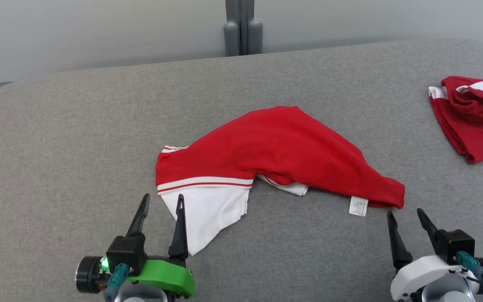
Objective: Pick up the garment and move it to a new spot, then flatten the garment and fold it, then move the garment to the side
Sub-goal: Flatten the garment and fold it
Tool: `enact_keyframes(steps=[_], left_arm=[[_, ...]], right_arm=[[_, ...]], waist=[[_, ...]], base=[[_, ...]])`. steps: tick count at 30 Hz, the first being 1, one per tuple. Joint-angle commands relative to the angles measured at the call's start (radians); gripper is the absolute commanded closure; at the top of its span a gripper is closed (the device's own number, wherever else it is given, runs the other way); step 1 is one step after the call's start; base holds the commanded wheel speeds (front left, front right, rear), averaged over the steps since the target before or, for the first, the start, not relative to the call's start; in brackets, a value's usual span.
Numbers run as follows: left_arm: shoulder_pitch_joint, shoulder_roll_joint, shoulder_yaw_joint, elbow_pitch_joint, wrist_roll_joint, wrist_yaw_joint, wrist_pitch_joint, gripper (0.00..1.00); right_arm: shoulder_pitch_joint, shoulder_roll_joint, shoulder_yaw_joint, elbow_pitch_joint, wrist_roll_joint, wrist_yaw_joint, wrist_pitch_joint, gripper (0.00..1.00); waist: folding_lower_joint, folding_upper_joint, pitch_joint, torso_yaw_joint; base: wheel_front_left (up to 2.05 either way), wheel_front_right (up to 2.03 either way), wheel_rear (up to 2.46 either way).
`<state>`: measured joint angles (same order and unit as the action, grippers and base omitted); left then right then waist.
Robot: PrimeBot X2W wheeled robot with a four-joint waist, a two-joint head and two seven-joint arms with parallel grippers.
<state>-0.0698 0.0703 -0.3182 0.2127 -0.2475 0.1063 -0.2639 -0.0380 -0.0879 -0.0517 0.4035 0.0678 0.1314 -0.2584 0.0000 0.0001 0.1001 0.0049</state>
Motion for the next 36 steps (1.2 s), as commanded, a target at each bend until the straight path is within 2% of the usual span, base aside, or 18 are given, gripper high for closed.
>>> enact_keyframes(steps=[1,16,26,36], left_arm=[[0.014,-0.001,0.005,0.004,-0.010,-0.006,0.000,0.00],[0.057,-0.012,0.029,0.043,-0.052,-0.037,0.000,0.00],[0.094,-0.018,0.066,0.030,-0.062,-0.059,0.000,0.00],[0.100,-0.019,0.070,0.024,-0.068,-0.054,0.000,0.00]], right_arm=[[0.016,0.000,-0.005,-0.012,-0.004,-0.002,-0.006,0.00],[-0.004,0.015,0.017,-0.140,-0.007,-0.002,-0.007,0.00],[0.004,0.033,0.043,-0.162,0.021,-0.002,-0.008,0.00],[0.004,0.037,0.049,-0.165,0.030,-0.002,-0.008,0.00]], waist=[[0.0000,-0.0001,-0.020,-0.009],[0.0000,-0.0001,-0.103,-0.011],[0.0000,-0.0001,-0.111,0.010],[0.0000,-0.0001,-0.104,0.020]], base=[[0.00,0.00,0.00],[0.00,0.00,0.00],[0.00,0.00,0.00],[0.00,0.00,0.00]])
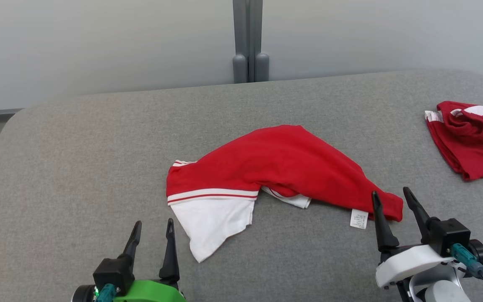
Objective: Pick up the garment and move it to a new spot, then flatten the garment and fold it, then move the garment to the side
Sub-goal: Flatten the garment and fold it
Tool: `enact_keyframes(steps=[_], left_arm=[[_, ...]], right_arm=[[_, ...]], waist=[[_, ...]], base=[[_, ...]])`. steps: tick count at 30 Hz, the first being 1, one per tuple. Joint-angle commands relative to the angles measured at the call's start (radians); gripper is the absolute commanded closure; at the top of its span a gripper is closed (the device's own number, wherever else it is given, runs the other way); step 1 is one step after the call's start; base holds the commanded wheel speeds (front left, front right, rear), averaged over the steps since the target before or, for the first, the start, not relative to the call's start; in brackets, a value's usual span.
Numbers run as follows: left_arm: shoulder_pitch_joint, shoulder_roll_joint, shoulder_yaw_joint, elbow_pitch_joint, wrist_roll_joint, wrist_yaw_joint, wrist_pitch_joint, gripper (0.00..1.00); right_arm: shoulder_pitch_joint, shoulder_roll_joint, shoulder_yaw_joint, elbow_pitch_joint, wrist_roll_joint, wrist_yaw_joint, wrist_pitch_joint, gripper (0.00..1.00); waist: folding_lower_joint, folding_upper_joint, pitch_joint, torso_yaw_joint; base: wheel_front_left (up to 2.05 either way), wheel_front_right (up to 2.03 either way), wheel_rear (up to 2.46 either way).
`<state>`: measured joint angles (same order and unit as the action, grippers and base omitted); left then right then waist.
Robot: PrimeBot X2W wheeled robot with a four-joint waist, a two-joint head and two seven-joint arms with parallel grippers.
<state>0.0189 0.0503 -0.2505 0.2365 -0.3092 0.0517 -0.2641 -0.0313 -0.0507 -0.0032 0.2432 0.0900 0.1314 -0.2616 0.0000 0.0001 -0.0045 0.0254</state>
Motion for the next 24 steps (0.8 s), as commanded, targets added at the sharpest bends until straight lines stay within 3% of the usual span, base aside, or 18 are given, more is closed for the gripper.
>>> enact_keyframes(steps=[1,6,13,21,22,23,24], left_arm=[[0.012,0.001,-0.002,0.006,-0.007,0.002,0.000,0.00],[0.008,0.001,-0.063,0.119,-0.040,-0.001,0.037,0.00],[-0.064,0.002,-0.138,0.249,-0.208,0.014,0.143,0.00],[-0.137,0.002,-0.171,0.333,-0.334,0.045,0.143,0.00],[-0.141,0.002,-0.175,0.342,-0.344,0.047,0.146,0.02],[-0.146,0.002,-0.179,0.351,-0.356,0.047,0.145,0.25],[-0.152,0.002,-0.182,0.358,-0.364,0.047,0.144,0.35]], right_arm=[[-0.004,0.000,-0.001,-0.005,0.009,-0.002,-0.005,0.00],[-0.011,0.000,-0.024,0.012,0.026,-0.001,-0.004,0.00],[-0.030,-0.001,-0.024,0.030,0.027,-0.002,0.002,0.00],[-0.044,-0.001,-0.029,0.044,0.022,-0.002,0.002,0.00],[-0.045,-0.001,-0.033,0.046,0.021,-0.002,0.001,0.00],[-0.046,-0.001,-0.037,0.048,0.020,-0.002,0.001,0.00],[-0.046,-0.001,-0.040,0.051,0.020,-0.002,0.001,0.00]], waist=[[0.0000,-0.0001,0.002,-0.001],[0.0000,-0.0001,0.009,-0.007],[0.0000,-0.0001,0.040,-0.041],[0.0000,-0.0001,0.077,-0.092],[0.0000,-0.0001,0.080,-0.095],[0.0000,-0.0001,0.083,-0.099],[0.0000,-0.0001,0.085,-0.100]], base=[[0.00,0.00,0.00],[0.00,0.00,0.00],[0.00,0.00,0.00],[0.00,0.00,0.00],[0.00,0.00,0.00],[0.00,0.00,0.00],[0.00,0.00,0.00]])
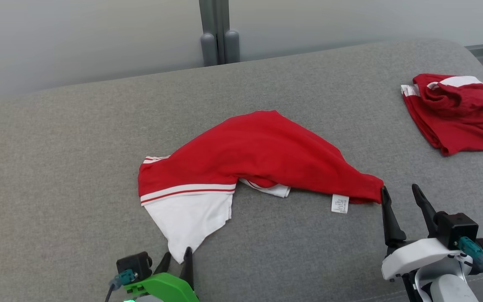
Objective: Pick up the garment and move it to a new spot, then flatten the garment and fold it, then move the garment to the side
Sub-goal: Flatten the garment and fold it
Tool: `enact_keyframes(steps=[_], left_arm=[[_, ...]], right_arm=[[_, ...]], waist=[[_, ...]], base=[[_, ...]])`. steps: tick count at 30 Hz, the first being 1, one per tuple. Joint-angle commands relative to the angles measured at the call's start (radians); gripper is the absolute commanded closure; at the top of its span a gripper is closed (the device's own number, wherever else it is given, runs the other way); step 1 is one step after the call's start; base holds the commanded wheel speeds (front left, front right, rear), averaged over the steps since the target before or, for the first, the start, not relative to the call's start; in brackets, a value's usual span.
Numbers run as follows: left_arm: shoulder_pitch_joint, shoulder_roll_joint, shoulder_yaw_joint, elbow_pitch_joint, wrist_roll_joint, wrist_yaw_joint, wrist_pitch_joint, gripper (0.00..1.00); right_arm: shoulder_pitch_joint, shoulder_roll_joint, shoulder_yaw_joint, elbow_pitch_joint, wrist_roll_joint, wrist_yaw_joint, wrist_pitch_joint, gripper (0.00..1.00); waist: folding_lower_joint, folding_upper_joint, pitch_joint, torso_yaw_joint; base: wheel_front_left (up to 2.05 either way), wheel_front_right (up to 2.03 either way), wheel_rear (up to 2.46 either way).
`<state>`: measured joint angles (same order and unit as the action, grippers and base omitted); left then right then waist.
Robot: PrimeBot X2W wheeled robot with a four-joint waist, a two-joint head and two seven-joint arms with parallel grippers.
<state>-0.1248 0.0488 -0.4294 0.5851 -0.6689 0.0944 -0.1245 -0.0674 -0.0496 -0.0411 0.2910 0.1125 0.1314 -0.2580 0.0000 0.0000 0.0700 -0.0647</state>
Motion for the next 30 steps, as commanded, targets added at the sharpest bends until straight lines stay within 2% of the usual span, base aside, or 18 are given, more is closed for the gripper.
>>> enact_keyframes(steps=[1,2,5,11,17,30], left_arm=[[-0.015,0.003,-0.009,0.017,-0.018,0.004,0.000,0.54],[-0.021,0.003,-0.014,0.023,-0.028,0.002,-0.003,0.59],[-0.044,0.003,-0.029,0.033,-0.054,0.003,-0.028,1.00],[-0.076,0.006,-0.032,0.035,-0.067,0.007,-0.086,1.00],[-0.035,0.039,0.010,-0.039,-0.066,0.018,-0.122,1.00],[0.036,0.062,-0.005,-0.168,-0.052,0.052,-0.102,1.00]], right_arm=[[-0.011,-0.002,-0.009,0.008,0.001,-0.002,-0.001,0.00],[-0.011,-0.002,-0.016,0.014,0.004,-0.002,0.002,0.00],[-0.018,-0.002,-0.043,0.047,0.024,-0.002,0.014,0.00],[-0.047,-0.002,-0.078,0.128,0.057,-0.001,0.008,0.00],[-0.069,-0.002,-0.096,0.200,0.083,-0.001,0.000,0.00],[-0.189,-0.002,-0.115,0.436,0.141,-0.001,-0.006,0.00]], waist=[[0.0000,0.0000,0.013,-0.011],[0.0000,0.0000,0.015,-0.012],[0.0000,0.0000,0.020,-0.007],[0.0000,0.0000,0.028,0.023],[0.0000,0.0000,0.032,0.063],[0.0000,0.0000,0.029,0.113]], base=[[0.00,0.00,0.00],[0.00,0.00,0.00],[0.00,0.00,0.00],[0.00,0.00,0.00],[0.00,0.00,0.00],[0.00,0.00,0.00]])
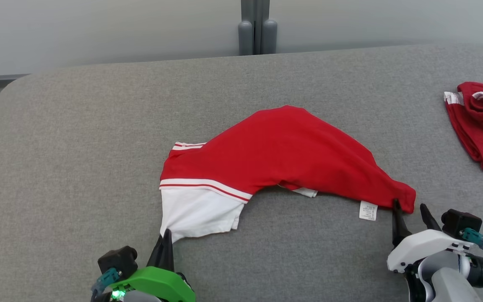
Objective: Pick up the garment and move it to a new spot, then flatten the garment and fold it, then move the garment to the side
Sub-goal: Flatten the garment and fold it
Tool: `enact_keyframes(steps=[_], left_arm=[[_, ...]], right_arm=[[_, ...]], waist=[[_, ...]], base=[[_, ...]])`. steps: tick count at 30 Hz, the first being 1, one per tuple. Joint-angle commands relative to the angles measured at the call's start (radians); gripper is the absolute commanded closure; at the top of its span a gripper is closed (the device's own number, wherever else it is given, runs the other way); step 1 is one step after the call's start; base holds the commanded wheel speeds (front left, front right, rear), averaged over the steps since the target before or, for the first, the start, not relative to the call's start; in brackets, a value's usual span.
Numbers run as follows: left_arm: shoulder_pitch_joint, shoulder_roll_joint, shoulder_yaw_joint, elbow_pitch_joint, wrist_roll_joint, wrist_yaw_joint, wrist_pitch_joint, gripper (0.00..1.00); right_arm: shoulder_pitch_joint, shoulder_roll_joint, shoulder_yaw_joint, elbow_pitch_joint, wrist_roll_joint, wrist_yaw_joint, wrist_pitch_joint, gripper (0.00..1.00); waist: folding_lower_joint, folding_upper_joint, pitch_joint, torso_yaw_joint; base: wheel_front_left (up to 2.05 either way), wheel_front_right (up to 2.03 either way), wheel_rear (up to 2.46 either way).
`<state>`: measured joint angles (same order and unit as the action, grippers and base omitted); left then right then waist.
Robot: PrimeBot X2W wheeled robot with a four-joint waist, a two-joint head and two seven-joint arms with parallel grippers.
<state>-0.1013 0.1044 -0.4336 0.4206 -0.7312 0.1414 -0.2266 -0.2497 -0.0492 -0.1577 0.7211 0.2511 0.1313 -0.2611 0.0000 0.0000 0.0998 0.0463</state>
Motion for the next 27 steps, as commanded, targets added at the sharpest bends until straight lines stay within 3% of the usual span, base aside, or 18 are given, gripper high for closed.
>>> enact_keyframes(steps=[1,4,5,7,8,11,12,13,21,27], left_arm=[[0.016,0.007,-0.003,-0.008,0.010,0.007,0.003,1.00],[0.019,0.009,-0.007,-0.017,0.012,0.011,0.009,1.00],[0.021,0.010,-0.007,-0.020,0.011,0.014,0.009,1.00],[0.026,0.012,-0.007,-0.024,0.010,0.018,0.010,1.00],[0.030,0.014,-0.007,-0.026,0.008,0.018,0.011,1.00],[0.033,0.017,-0.007,-0.033,0.005,0.021,0.012,1.00],[0.034,0.018,-0.007,-0.035,0.004,0.022,0.012,1.00],[0.035,0.019,-0.007,-0.036,0.004,0.023,0.011,1.00],[0.002,0.027,0.004,-0.083,0.016,0.016,-0.008,1.00],[-0.068,0.045,0.040,-0.206,0.036,0.008,-0.024,1.00]], right_arm=[[-0.017,-0.003,0.008,0.028,0.011,-0.001,-0.003,0.00],[-0.039,-0.003,0.029,0.073,0.041,-0.001,-0.004,0.00],[-0.042,-0.003,0.032,0.086,0.056,-0.001,-0.004,0.06],[-0.048,-0.003,0.037,0.098,0.068,-0.001,-0.005,0.28],[-0.050,-0.003,0.040,0.102,0.073,-0.001,-0.005,0.52],[-0.053,-0.003,0.041,0.114,0.073,-0.001,-0.005,0.74],[-0.055,-0.003,0.043,0.114,0.075,-0.001,-0.005,0.92],[-0.056,-0.003,0.045,0.114,0.076,-0.001,-0.005,1.00],[-0.030,-0.003,0.060,-0.032,0.087,-0.001,-0.005,1.00],[0.007,-0.003,0.086,-0.206,0.092,-0.001,-0.005,1.00]], waist=[[0.0000,0.0000,-0.002,0.004],[0.0000,0.0000,-0.005,0.009],[0.0000,0.0000,-0.006,0.010],[0.0000,0.0000,-0.007,0.010],[0.0000,0.0000,-0.008,0.009],[0.0000,0.0000,-0.009,0.008],[0.0000,0.0000,-0.009,0.007],[0.0000,0.0000,-0.010,0.006],[0.0000,0.0000,-0.024,-0.008],[0.0000,0.0000,-0.062,-0.023]], base=[[0.00,0.00,0.00],[0.00,0.00,0.00],[0.00,0.00,0.00],[0.00,0.00,0.00],[0.00,0.00,0.00],[0.00,0.00,0.00],[0.00,0.00,0.00],[0.00,0.00,0.00],[0.00,0.00,0.00],[0.00,0.00,0.00]])
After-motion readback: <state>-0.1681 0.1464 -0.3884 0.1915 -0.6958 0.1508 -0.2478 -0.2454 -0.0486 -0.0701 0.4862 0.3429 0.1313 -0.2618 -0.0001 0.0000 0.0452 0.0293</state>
